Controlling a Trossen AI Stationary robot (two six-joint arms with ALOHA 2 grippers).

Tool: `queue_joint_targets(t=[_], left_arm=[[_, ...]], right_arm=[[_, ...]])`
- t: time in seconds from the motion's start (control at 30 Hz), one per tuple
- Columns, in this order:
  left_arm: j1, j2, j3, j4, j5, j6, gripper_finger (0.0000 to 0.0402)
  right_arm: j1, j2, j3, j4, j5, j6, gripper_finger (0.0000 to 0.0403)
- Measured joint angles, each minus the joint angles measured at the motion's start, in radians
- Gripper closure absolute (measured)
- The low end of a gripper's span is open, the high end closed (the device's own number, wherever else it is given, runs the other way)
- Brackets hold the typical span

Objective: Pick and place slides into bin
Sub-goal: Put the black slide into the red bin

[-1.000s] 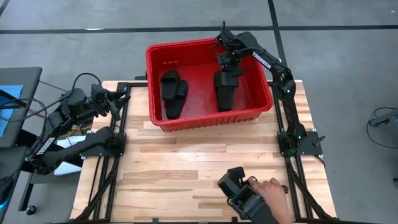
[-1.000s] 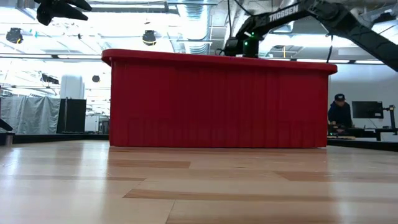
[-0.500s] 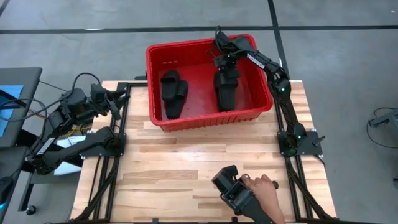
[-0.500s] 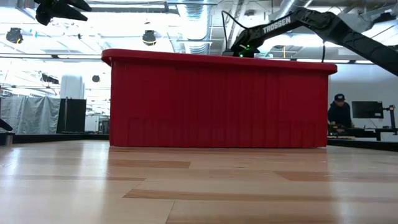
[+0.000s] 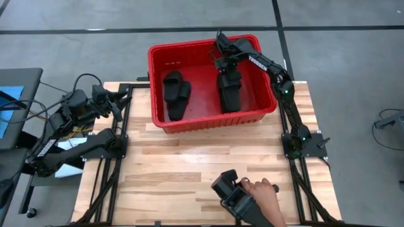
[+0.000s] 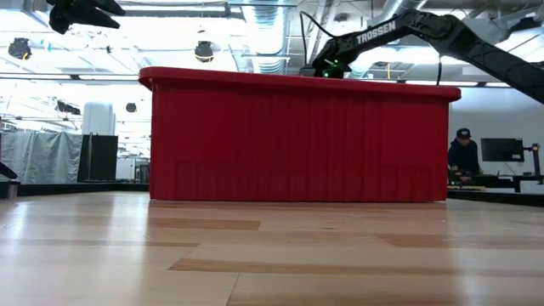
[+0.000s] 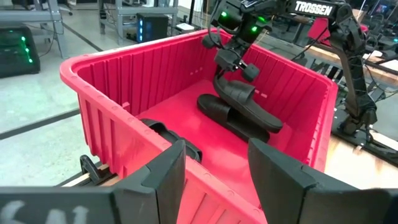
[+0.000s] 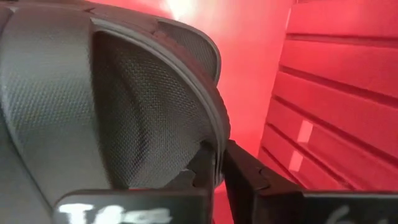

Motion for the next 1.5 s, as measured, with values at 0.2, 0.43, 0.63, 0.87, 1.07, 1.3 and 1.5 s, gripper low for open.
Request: queue_joint_targets(t=[0.2, 0.43, 0.63, 0.87, 1.07, 1.3, 1.5], left_arm=[[0.000, 0.000, 0.000, 0.000, 0.000, 0.000, 0.0237], [0.000, 0.000, 0.000, 0.000, 0.000, 0.000, 0.0237], [0.000, 0.000, 0.000, 0.000, 0.000, 0.000, 0.0237], [0.000, 0.000, 0.000, 0.000, 0.000, 0.000, 0.0237], [0.000, 0.000, 0.000, 0.000, 0.000, 0.000, 0.0237], [0.000, 0.000, 0.000, 0.000, 0.000, 0.000, 0.0237], [0.000, 0.000, 0.000, -0.001, 0.000, 0.000, 0.0237]], right_arm=[[0.020, 0.000, 0.000, 0.016, -0.001, -0.001, 0.0388], [0.033, 0.000, 0.000, 0.018, -0.001, 0.000, 0.0388], [0.036, 0.000, 0.000, 0.020, -0.002, 0.001, 0.0387], [0.037, -0.001, 0.000, 0.024, -0.006, 0.003, 0.0373], [0.037, -0.001, 0.000, 0.041, -0.011, 0.036, 0.0363], [0.037, -0.001, 0.000, 0.044, -0.017, 0.043, 0.0346], [0.035, -0.001, 0.000, 0.046, -0.032, 0.047, 0.0339]])
